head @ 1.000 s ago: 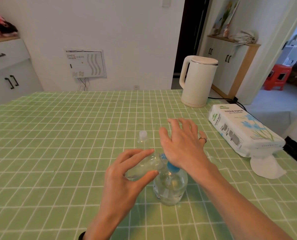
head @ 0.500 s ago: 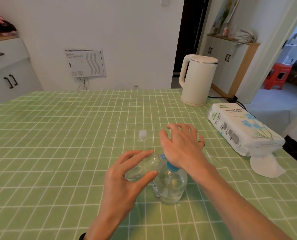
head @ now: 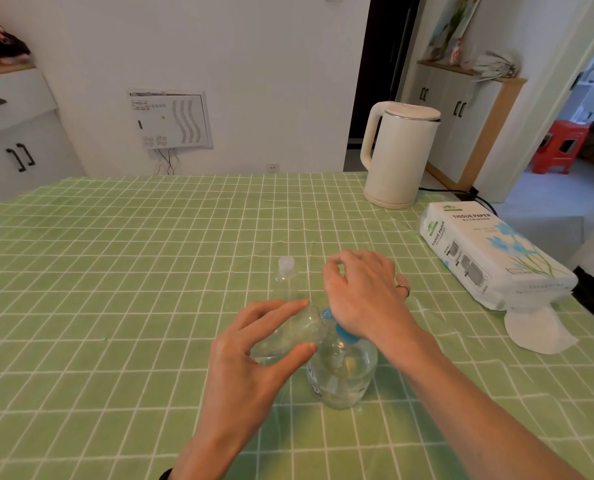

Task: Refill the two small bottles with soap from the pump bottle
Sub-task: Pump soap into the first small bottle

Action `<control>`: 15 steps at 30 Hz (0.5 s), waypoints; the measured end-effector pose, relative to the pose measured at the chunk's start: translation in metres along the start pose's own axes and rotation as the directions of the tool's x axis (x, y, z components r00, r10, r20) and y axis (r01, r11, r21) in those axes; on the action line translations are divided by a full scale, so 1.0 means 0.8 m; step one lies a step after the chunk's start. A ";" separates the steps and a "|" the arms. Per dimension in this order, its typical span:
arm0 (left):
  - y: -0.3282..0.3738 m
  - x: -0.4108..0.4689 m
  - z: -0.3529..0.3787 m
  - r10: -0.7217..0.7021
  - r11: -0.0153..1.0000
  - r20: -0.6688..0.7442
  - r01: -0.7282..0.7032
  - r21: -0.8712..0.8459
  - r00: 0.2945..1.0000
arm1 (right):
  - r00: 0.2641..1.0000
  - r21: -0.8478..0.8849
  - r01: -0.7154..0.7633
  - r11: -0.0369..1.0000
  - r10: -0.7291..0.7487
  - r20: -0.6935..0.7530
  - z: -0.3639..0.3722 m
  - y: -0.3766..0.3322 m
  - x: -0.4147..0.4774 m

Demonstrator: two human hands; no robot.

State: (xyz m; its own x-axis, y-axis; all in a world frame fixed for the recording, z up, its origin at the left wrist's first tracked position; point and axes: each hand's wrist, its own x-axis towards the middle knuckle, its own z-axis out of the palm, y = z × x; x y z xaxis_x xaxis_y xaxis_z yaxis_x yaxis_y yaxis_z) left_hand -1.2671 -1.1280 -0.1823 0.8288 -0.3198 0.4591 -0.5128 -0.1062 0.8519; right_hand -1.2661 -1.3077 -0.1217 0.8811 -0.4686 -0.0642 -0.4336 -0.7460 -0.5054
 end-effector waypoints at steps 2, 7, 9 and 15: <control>0.000 -0.001 0.001 -0.001 1.000 -0.002 0.001 -0.008 1.000 | 1.000 -0.002 -0.003 1.000 0.003 0.001 -0.001 -0.001 -0.002; 0.006 0.003 -0.001 0.012 1.000 -0.005 -0.012 -0.015 1.000 | 1.000 0.020 0.006 1.000 -0.006 -0.018 -0.014 -0.006 -0.005; 0.009 0.004 -0.002 0.025 1.000 -0.010 -0.025 -0.016 1.000 | 0.999 0.023 0.028 0.999 -0.027 -0.037 -0.019 -0.009 -0.005; 0.005 0.003 -0.001 0.021 0.999 0.001 -0.021 -0.038 1.000 | 1.000 0.043 0.000 0.999 0.001 -0.026 -0.015 -0.007 -0.004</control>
State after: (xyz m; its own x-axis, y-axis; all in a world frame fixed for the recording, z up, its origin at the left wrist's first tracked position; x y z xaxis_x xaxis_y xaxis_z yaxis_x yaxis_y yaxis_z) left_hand -1.2670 -1.1289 -0.1773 0.8174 -0.3234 0.4767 -0.5215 -0.0638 0.8509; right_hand -1.2684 -1.3079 -0.1083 0.8756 -0.4812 -0.0422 -0.4245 -0.7250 -0.5424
